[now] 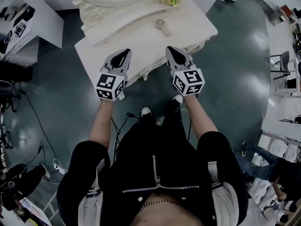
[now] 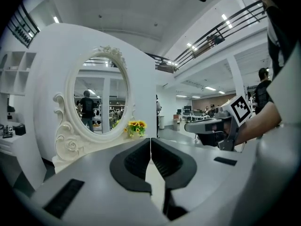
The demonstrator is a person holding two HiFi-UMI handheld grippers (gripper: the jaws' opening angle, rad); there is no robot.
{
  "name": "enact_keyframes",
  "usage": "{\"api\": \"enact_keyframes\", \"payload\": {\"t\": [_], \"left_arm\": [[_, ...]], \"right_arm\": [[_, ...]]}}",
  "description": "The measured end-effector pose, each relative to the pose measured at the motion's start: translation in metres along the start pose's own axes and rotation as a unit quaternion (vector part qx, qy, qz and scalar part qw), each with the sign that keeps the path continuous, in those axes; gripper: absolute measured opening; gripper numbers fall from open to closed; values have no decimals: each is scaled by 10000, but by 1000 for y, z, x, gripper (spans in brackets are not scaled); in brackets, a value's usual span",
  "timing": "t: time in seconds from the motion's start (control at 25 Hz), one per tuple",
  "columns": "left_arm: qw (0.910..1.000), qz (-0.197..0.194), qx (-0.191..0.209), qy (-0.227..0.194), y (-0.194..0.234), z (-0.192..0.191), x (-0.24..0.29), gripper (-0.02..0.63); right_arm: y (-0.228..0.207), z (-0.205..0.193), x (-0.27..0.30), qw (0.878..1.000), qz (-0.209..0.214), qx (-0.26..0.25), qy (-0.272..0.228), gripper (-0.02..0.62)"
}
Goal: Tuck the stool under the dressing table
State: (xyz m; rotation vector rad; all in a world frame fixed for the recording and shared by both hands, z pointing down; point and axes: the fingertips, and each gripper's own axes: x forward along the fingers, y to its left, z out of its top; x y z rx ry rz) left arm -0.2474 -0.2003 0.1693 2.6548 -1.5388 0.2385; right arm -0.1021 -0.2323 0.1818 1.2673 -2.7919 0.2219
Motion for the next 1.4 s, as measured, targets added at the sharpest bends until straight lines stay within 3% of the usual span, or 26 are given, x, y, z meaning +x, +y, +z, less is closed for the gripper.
{"api": "enact_keyframes", "payload": {"t": [0.64, 1.4], "left_arm": [[9991, 429, -52, -6, 14, -3, -20, 21], [9991, 404, -115, 35, 12, -13, -31, 21]], "right_arm": [[10, 20, 17, 9994, 252, -246, -76, 5], [15, 7, 6, 9998, 110, -186, 10, 5]]}}
